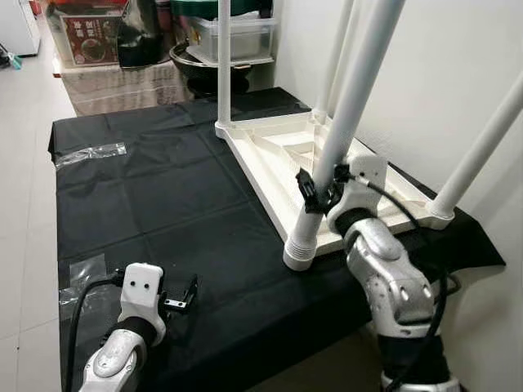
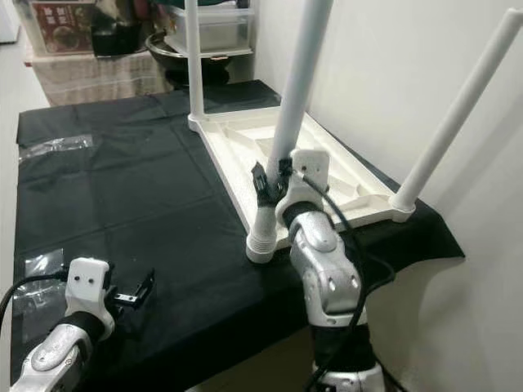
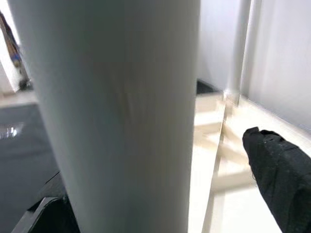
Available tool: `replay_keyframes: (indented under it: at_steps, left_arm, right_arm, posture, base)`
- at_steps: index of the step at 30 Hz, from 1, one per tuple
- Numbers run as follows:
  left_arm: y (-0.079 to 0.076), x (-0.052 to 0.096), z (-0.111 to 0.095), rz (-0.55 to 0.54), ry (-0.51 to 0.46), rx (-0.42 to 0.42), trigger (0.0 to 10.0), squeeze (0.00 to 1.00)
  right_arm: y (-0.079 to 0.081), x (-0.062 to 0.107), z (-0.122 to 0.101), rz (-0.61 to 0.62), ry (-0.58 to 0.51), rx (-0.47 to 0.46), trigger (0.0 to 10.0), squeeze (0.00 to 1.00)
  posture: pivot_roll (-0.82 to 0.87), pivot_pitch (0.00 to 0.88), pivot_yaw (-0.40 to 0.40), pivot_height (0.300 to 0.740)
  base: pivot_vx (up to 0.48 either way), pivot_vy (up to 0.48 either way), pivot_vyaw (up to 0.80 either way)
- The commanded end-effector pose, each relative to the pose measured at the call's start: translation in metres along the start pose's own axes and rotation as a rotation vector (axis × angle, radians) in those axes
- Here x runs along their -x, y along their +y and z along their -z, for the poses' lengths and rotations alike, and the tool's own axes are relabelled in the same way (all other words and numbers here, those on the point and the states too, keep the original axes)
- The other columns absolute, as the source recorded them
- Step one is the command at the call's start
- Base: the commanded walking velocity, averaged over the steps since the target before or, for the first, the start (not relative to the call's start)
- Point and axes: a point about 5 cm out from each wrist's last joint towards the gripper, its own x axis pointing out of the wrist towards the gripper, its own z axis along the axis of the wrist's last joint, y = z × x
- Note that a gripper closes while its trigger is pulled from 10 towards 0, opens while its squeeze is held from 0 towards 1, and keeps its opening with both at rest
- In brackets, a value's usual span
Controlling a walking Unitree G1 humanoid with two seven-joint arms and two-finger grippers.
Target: Building children table
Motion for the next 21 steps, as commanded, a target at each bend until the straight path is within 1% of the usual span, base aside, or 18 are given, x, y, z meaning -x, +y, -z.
replay_keyframes:
  at_steps: [1,3,6,8,10,11,13,14,15,16,17,18,19,20,21]
  left_arm:
    - [0.001,0.0,0.002,0.008,0.009,-0.006,10.0,0.0]
    - [0.0,0.0,0.002,0.01,0.01,-0.007,10.0,0.0]
    - [0.0,0.0,0.003,0.012,0.012,-0.007,10.0,0.0]
    - [0.0,0.0,0.003,0.012,0.012,-0.007,10.0,0.0]
    - [0.0,0.001,0.003,0.013,0.012,-0.006,10.0,0.0]
    - [0.0,0.001,0.003,0.013,0.012,-0.006,10.0,0.0]
    - [-0.001,0.001,0.003,0.015,0.013,-0.005,10.0,0.0]
    - [-0.001,0.001,0.003,0.015,0.013,-0.005,10.0,0.0]
    - [-0.001,0.001,0.003,0.016,0.014,-0.005,10.0,0.0]
    - [-0.001,0.001,0.003,0.016,0.014,-0.005,10.0,0.0]
    - [-0.001,0.002,0.003,0.017,0.014,-0.004,10.0,0.0]
    - [-0.002,0.002,0.003,0.018,0.014,-0.005,10.0,0.0]
    - [-0.002,0.002,0.003,0.018,0.014,-0.005,10.0,0.0]
    - [-0.001,0.002,0.003,0.017,0.014,-0.005,10.0,0.0]
    - [-0.001,0.002,0.003,0.017,0.014,-0.005,10.0,0.0]
  right_arm:
    - [-0.002,-0.001,0.001,-0.007,-0.001,-0.012,10.0,1.0]
    - [-0.007,-0.005,-0.004,-0.021,-0.02,0.002,10.0,1.0]
    - [-0.01,-0.011,-0.012,-0.089,-0.045,0.009,10.0,1.0]
    - [-0.01,-0.011,-0.012,-0.089,-0.045,0.009,10.0,1.0]
    - [-0.011,-0.015,-0.013,-0.129,-0.045,0.02,10.0,1.0]
    - [-0.011,-0.015,-0.013,-0.129,-0.045,0.02,10.0,1.0]
    - [-0.011,-0.018,-0.013,-0.19,-0.043,0.017,10.0,1.0]
    - [-0.011,-0.018,-0.013,-0.19,-0.043,0.017,10.0,1.0]
    - [-0.013,-0.021,-0.012,-0.23,-0.034,0.021,10.0,1.0]
    - [-0.013,-0.021,-0.012,-0.23,-0.034,0.021,10.0,1.0]
    - [-0.014,-0.023,-0.011,-0.269,-0.027,0.022,10.0,0.9]
    - [-0.016,-0.026,-0.011,-0.296,-0.022,0.029,10.0,0.38]
    - [-0.018,-0.028,-0.011,-0.311,-0.019,0.034,10.0,0.38]
    - [-0.021,-0.03,-0.011,-0.33,-0.009,0.044,10.0,0.0]
    - [-0.021,-0.03,-0.011,-0.33,-0.009,0.044,10.0,0.0]
  posture:
    - [0.06,0.0,-0.073,0.74]
    - [0.06,0.0,-0.074,0.74]
    - [0.06,0.0,-0.076,0.74]
    - [0.06,0.0,-0.076,0.74]
    - [0.06,0.0,-0.078,0.74]
    - [0.06,0.0,-0.078,0.74]
    - [0.06,0.0,-0.078,0.74]
    - [0.06,0.0,-0.078,0.74]
    - [0.06,0.0,-0.077,0.74]
    - [0.06,0.0,-0.077,0.74]
    - [0.06,0.0,-0.078,0.74]
    - [0.06,0.0,-0.081,0.74]
    - [0.06,0.0,-0.081,0.74]
    - [0.07,0.0,-0.084,0.74]
    - [0.07,0.0,-0.084,0.74]
  base:
    - [0.0,0.0,0.0]
    - [0.0,0.0,0.0]
    - [0.0,0.0,0.0]
    - [0.0,0.0,0.0]
    - [0.0,0.0,0.0]
    - [0.0,0.0,0.0]
    - [0.0,0.0,0.0]
    - [0.0,0.0,0.0]
    - [0.0,0.0,0.0]
    - [0.0,0.0,0.0]
    - [0.0,0.0,0.0]
    - [0.0,0.0,0.0]
    - [0.0,0.0,0.0]
    - [0.0,0.0,0.0]
    - [0.0,0.0,0.0]
